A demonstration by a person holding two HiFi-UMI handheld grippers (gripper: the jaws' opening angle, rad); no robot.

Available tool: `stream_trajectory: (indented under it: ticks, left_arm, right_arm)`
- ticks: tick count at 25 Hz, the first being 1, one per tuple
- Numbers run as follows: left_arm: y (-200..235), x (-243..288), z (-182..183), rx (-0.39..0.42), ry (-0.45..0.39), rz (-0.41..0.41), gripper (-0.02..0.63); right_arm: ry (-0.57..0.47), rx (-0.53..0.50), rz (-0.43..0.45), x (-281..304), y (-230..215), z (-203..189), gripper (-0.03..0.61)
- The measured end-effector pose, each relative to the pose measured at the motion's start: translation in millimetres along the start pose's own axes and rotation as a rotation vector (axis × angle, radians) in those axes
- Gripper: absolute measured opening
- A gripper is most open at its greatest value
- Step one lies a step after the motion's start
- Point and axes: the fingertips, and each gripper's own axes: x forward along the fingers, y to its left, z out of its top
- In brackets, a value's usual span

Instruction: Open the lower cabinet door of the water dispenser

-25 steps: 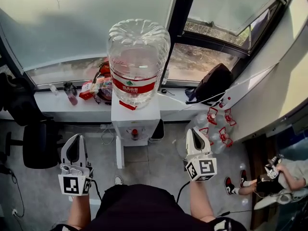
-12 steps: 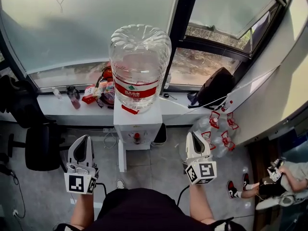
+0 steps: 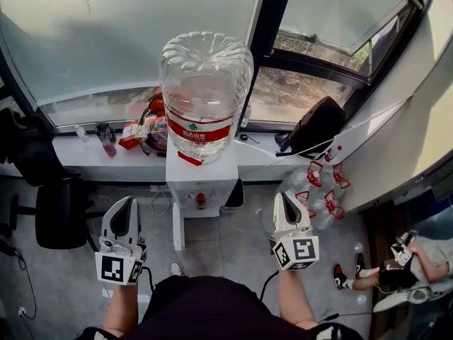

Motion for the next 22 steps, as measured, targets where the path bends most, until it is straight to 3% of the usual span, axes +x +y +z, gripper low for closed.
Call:
stream_trajectory:
  ticks: [22]
  left_arm:
    - [4.5,-1.7,-0.6,0.005,0.003,-0.005,0.008]
  right_arm:
    - [0.007,-0.032,0.002,1.4,11.9,-2.4,0.003]
